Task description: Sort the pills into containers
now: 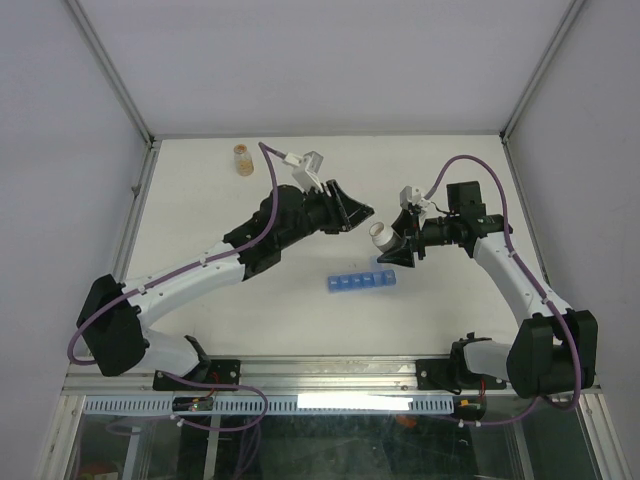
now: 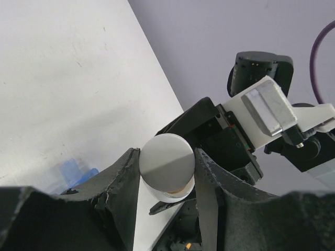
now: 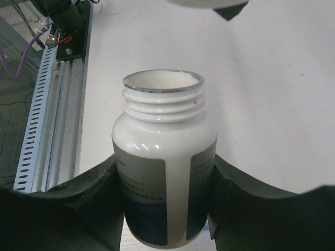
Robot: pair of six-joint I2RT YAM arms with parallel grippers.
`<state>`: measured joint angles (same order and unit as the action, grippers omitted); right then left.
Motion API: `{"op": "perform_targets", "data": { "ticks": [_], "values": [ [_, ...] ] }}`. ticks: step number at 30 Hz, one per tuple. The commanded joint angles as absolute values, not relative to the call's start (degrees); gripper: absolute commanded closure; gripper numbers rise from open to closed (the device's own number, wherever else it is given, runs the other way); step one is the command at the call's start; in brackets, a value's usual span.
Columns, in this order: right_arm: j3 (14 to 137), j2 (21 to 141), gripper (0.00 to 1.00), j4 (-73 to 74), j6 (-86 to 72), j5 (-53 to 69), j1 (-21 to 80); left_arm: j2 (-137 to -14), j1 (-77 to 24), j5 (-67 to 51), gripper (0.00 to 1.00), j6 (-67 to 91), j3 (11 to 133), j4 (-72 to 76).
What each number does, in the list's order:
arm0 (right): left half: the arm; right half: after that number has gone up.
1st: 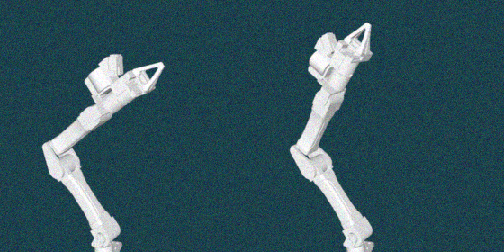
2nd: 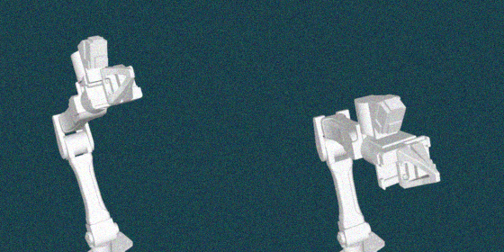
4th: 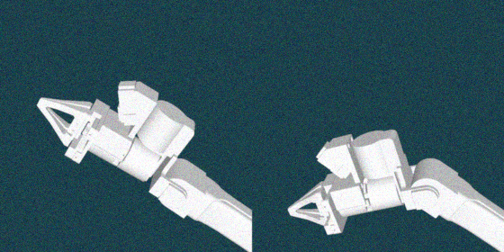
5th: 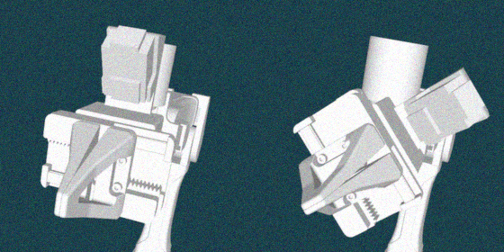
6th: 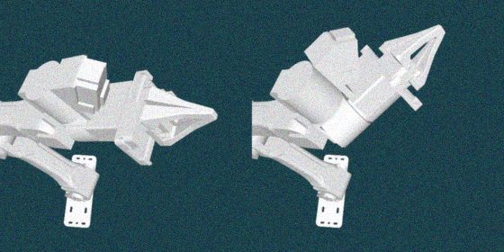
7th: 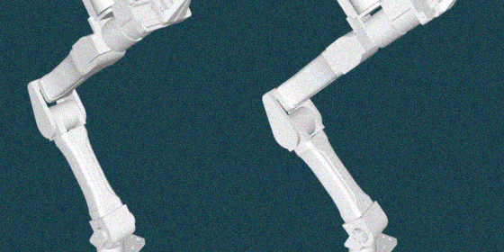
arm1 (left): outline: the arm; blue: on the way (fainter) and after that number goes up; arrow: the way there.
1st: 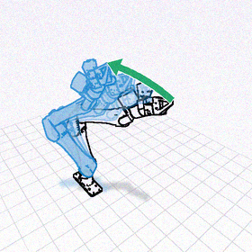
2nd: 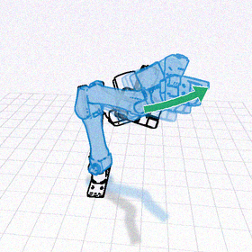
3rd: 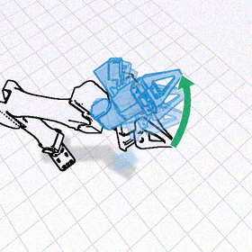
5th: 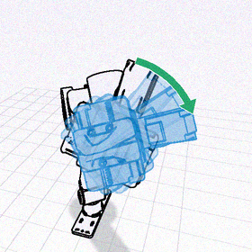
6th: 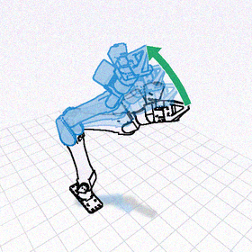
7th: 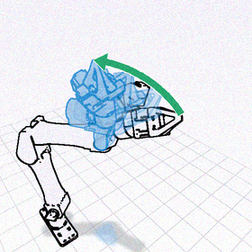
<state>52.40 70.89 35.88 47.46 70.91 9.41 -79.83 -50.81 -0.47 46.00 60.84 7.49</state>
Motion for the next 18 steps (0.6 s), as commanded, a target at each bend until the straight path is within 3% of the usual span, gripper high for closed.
{"op": "perform_targets", "data": {
  "ticks": [1, 11, 18],
  "values": [
    [54.4, 70.2, 1.00, 34.7, 47.6, 72.1, 9.4, -76.2, -49.2, 0.5, 1.00, 46.5, 60.4, 8.7],
    [54.3, 70.2, 1.00, 34.7, 47.6, 72.1, 9.3, -72.6, -37.6, 0.5, 1.00, 43.7, 53.0, 7.1],
    [54.3, 70.2, 1.00, 34.7, 47.6, 72.1, 9.4, -74.1, -29.4, 9.7, 0.98, 35.8, 49.7, 1.6]
  ]
}}
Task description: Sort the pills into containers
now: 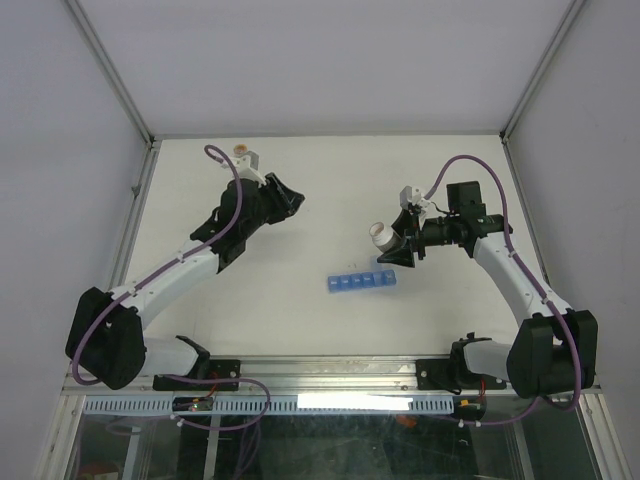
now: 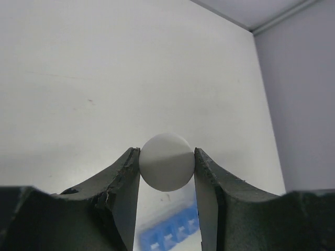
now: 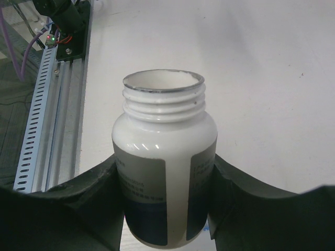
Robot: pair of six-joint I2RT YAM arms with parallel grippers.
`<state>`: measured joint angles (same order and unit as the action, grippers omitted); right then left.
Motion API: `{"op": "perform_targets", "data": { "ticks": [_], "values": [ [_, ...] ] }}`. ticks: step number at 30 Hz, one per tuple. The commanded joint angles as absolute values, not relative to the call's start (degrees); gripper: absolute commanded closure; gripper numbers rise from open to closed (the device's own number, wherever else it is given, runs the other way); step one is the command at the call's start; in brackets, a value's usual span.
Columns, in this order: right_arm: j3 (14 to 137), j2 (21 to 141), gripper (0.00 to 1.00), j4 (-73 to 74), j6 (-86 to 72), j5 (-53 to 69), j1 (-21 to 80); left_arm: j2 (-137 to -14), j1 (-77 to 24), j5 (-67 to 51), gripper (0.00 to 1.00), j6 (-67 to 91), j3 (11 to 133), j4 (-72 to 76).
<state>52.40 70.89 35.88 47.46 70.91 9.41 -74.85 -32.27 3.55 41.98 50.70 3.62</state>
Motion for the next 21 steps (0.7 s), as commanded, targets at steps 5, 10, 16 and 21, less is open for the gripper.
{"op": "perform_targets", "data": {
  "ticks": [5, 10, 16, 21],
  "values": [
    [54.2, 70.4, 1.00, 34.6, 47.6, 72.0, 9.2, -80.0, -23.6, 11.8, 0.98, 32.9, 50.5, -1.1],
    [54.3, 70.4, 1.00, 34.6, 47.5, 71.9, 9.1, -88.1, -19.5, 13.2, 0.98, 32.1, 53.9, -2.8],
    [54.3, 70.5, 1.00, 34.6, 47.5, 72.0, 9.1, -96.1, -17.1, 16.0, 0.99, 31.6, 61.6, -9.9],
    [54.3, 70.3, 1.00, 34.5, 47.5, 72.0, 9.1, -100.5, -15.7, 15.8, 0.96, 31.9, 64.4, -13.8]
  ]
}}
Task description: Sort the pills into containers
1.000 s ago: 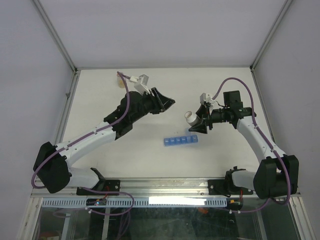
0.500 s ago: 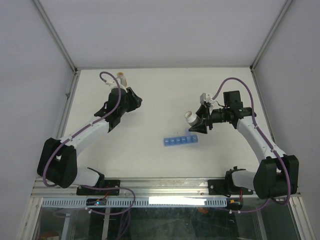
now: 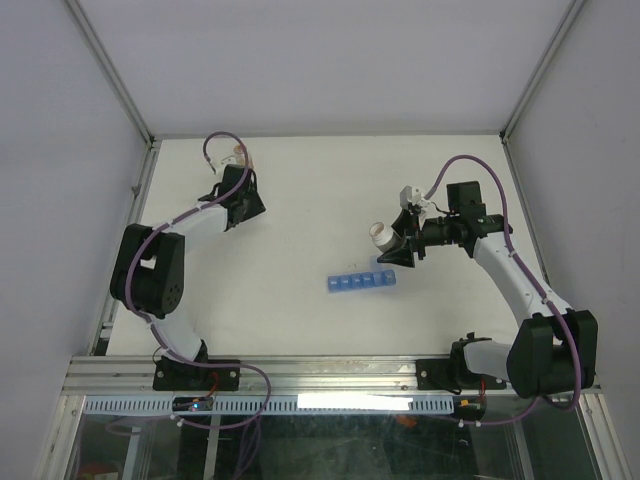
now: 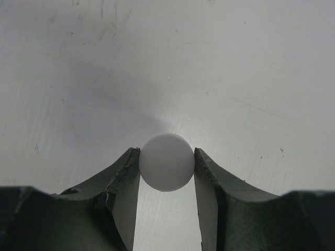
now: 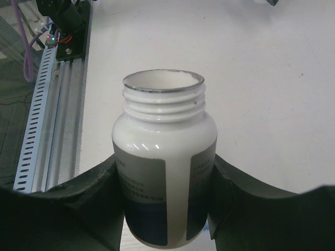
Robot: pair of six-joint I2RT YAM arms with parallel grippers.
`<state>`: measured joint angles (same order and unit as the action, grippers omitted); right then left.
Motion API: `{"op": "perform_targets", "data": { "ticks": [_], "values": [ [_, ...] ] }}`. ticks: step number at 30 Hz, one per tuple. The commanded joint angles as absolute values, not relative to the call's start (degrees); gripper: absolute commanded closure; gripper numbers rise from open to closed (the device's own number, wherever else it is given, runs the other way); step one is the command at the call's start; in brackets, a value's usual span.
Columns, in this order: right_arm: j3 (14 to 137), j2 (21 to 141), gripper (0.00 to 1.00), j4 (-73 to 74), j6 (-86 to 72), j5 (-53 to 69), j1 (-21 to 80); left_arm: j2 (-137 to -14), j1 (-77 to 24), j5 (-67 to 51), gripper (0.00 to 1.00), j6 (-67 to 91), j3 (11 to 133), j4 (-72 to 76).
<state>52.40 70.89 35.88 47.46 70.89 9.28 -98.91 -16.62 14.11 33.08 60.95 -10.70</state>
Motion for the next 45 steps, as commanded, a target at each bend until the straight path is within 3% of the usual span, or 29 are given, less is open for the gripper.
{"op": "perform_targets", "data": {
  "ticks": [1, 3, 10, 14, 19, 22, 23, 25, 30, 38, 45],
  "values": [
    [54.2, 70.4, 1.00, 34.6, 47.5, 72.0, 9.1, -101.1, -15.6, 16.1, 0.94, 32.0, 64.7, -14.4],
    [54.2, 70.4, 1.00, 34.6, 47.5, 72.1, 9.0, -101.9, -15.3, 16.4, 0.88, 32.3, 65.0, -14.9],
    [54.2, 70.3, 1.00, 34.6, 47.6, 72.0, 9.0, -102.3, -14.3, 15.7, 0.52, 32.6, 64.9, -14.9],
    [54.2, 70.1, 1.00, 34.6, 47.5, 72.2, 8.8, -101.4, -14.1, 15.2, 0.39, 33.3, 64.6, -15.2],
    [54.2, 69.9, 1.00, 34.6, 47.4, 72.7, 8.4, -98.2, -14.1, 13.0, 0.35, 34.8, 64.0, -16.2],
    [54.4, 69.4, 1.00, 34.6, 47.2, 73.0, 7.9, -93.8, -14.1, 1.9, 0.30, 34.7, 63.8, -15.9],
    [54.4, 69.3, 1.00, 34.6, 47.2, 73.2, 7.7, -92.2, -14.0, -2.6, 0.24, 34.5, 63.9, -15.0],
    [54.4, 69.1, 1.00, 34.6, 47.0, 73.5, 7.5, -88.4, -14.7, -10.2, 0.02, 35.6, 63.6, -12.2],
    [54.3, 68.3, 1.00, 34.3, 46.8, 73.9, 6.5, -82.3, -23.4, -12.4, 0.01, 41.0, 71.1, -8.9],
    [53.7, 66.6, 1.00, 33.1, 45.4, 73.8, 4.1, -83.3, -40.9, 0.7, 0.01, 51.6, 95.4, -17.6],
    [53.0, 65.5, 1.00, 31.2, 43.3, 74.1, 0.7, -82.3, -48.7, 7.0, 0.01, 55.6, 104.0, -19.4]
  ]
}}
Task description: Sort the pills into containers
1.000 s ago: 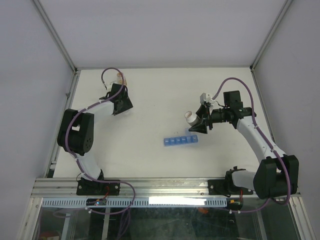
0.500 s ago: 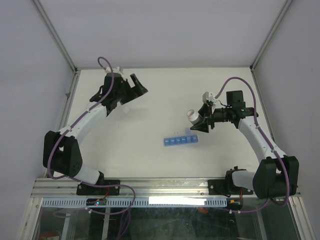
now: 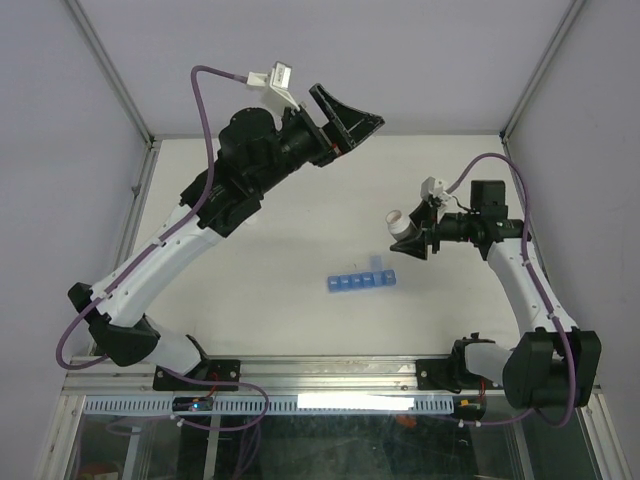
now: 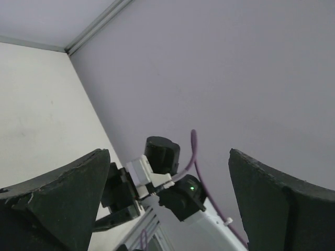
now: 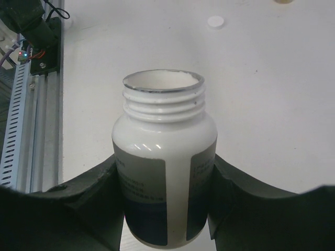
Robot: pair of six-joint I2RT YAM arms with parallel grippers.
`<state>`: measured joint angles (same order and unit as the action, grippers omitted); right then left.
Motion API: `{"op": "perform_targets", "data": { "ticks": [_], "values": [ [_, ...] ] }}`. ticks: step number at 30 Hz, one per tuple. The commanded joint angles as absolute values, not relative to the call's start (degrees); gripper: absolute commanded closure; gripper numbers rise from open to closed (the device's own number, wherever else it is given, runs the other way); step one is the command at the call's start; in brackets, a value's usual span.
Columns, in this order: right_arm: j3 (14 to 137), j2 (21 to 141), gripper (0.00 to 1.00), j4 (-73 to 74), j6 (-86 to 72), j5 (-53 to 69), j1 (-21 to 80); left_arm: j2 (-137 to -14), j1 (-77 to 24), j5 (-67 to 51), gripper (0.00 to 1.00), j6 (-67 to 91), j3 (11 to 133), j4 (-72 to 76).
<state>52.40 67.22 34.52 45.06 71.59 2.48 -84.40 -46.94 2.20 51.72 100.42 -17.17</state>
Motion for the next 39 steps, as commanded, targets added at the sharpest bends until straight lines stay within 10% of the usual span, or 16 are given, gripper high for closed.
{"op": "perform_targets", "data": {
  "ticks": [1, 19, 26, 30, 34, 39],
  "values": [
    [53.0, 65.5, 1.00, 31.0, 43.3, 74.1, 0.4, -82.3, -48.9, 7.1, 0.01, 55.5, 104.3, -19.4],
    [51.7, 59.8, 1.00, 11.9, 14.8, 70.4, -5.6, -81.3, -51.2, 4.0, 0.01, 49.4, 108.9, -19.1],
    [64.6, 60.3, 1.00, 2.7, 0.3, 64.4, -7.8, -69.9, -50.6, 4.5, 0.01, 23.3, 81.7, -3.5],
    [66.9, 62.1, 1.00, -20.3, -20.1, 66.3, -7.7, -64.4, -49.9, -1.2, 0.01, 16.1, 64.8, 6.3],
    [62.2, 64.1, 1.00, -78.4, -60.9, 75.0, -2.6, -60.5, -49.0, -3.5, 0.01, 14.5, 53.4, 13.1],
    [75.7, 63.9, 1.00, -24.2, -36.3, 63.3, -10.1, -57.1, -48.7, -0.7, 0.01, 12.3, 46.0, 14.9]
  ]
}}
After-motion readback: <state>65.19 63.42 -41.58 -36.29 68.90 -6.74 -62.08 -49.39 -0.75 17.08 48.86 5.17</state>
